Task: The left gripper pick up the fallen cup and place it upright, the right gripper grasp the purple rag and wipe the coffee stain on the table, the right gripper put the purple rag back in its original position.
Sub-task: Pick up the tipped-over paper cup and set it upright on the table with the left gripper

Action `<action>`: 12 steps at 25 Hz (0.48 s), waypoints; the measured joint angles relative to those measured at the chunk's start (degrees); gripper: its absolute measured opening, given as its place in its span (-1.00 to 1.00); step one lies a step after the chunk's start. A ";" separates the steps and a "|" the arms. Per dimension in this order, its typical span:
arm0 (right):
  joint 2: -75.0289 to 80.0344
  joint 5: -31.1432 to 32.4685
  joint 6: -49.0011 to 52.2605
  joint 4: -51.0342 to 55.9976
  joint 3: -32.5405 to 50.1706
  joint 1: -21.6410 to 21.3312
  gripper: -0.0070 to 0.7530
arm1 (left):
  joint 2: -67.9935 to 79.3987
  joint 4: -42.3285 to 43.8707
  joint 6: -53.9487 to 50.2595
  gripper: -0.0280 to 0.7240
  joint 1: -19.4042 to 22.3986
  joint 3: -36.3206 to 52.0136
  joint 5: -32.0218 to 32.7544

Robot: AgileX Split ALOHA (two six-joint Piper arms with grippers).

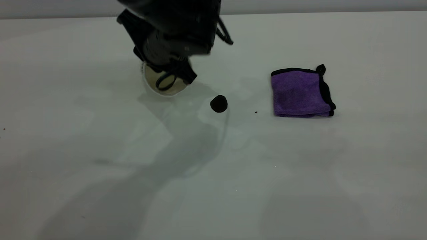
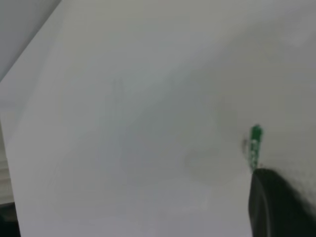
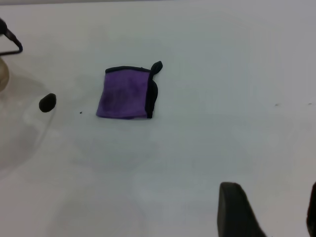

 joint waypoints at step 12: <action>0.00 0.00 0.05 0.00 0.00 0.00 0.05 | -8.08 -56.13 54.85 -0.92 16.76 -13.19 2.04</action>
